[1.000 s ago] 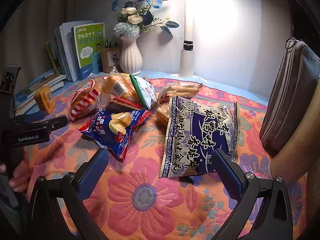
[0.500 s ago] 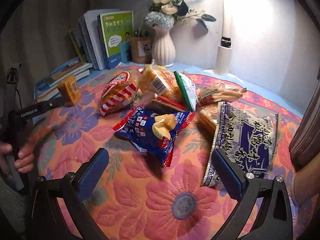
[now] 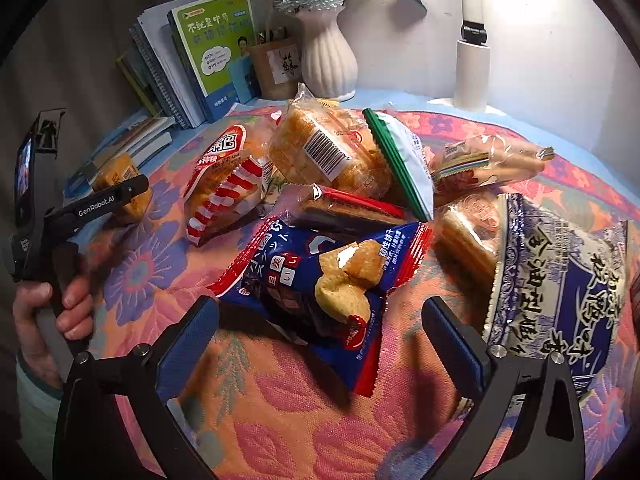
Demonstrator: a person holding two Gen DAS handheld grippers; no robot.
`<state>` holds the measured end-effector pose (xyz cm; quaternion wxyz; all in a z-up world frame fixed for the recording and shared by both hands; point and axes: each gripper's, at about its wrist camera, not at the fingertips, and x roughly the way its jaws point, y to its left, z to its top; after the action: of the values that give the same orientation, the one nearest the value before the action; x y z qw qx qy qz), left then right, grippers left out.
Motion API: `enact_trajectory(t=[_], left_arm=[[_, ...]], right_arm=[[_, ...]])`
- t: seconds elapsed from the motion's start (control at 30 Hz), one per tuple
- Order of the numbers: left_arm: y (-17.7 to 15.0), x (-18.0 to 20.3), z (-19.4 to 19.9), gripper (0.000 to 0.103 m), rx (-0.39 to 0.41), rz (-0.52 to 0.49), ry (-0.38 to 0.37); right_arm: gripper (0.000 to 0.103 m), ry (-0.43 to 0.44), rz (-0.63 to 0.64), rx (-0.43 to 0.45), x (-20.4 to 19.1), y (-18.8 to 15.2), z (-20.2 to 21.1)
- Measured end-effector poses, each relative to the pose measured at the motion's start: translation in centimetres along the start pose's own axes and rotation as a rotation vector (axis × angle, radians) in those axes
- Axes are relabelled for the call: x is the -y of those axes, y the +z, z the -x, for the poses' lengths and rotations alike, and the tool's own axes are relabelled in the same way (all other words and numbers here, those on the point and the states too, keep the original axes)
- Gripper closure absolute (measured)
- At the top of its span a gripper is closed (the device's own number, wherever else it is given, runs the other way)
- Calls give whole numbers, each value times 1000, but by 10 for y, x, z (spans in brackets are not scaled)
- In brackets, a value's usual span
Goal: Organize snacks
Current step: 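Grasp the wrapped bread block with the left tool while the right tool grasps the blue cracker packet, then carry bread block and cracker packet to the glass plate and release both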
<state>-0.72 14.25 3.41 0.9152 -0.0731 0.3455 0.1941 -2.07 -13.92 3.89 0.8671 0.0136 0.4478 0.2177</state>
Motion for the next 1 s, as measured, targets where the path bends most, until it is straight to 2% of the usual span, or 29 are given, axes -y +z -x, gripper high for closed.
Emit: enact_trajectory(t=[0.03,0.07,0.1,0.13,0.17,0.2,0.23,0.43,0.47,0.53,0.73,0.77,0.8,0.83,0.93,1.0], left_arm=[[0,1,-2,32,-8,-2,-3],[-1,1,-6,43,-24,-2,-12],[-1,-1,-13,59,-48,8,-13],[-1,-3,-14,66,-50,22,-7],[-2,-6,-13,66,-45,39,-19],[-2,-10,-12,67,-36,64,-39],[-3,-13,-11,67,-31,78,-55],[-5,-22,-8,68,-15,115,-149],[-5,-22,-9,68,-16,117,-150],[-5,-23,-8,68,-13,122,-166],[-6,-24,-5,68,11,119,-193],[-6,-24,-4,68,14,120,-197],[-6,-25,-4,68,17,122,-200],[-6,-26,-4,68,19,125,-203],[-6,-26,-4,68,18,122,-210],[-6,-25,-4,68,17,114,-211]], right_arm=[[20,3,-2,-21,0,0,-5],[24,16,-2,-33,0,-1,-6],[31,24,2,-32,0,-2,-5],[40,14,10,-24,-1,-3,-2],[46,3,16,-21,-2,-5,0],[59,-3,16,-26,-2,-7,1],[59,2,7,-32,-1,-10,2],[59,74,-19,-89,-18,-35,19],[57,87,-30,-102,-20,-41,23],[48,91,-43,-97,-26,-53,34],[42,5,-64,-22,-37,-74,81],[38,-23,-52,-1,-40,-74,88],[27,-50,-49,7,-41,-73,92],[23,-78,-54,13,-43,-71,94],[23,-105,0,9,-56,-58,92],[24,-158,66,-2,-67,-46,80]])
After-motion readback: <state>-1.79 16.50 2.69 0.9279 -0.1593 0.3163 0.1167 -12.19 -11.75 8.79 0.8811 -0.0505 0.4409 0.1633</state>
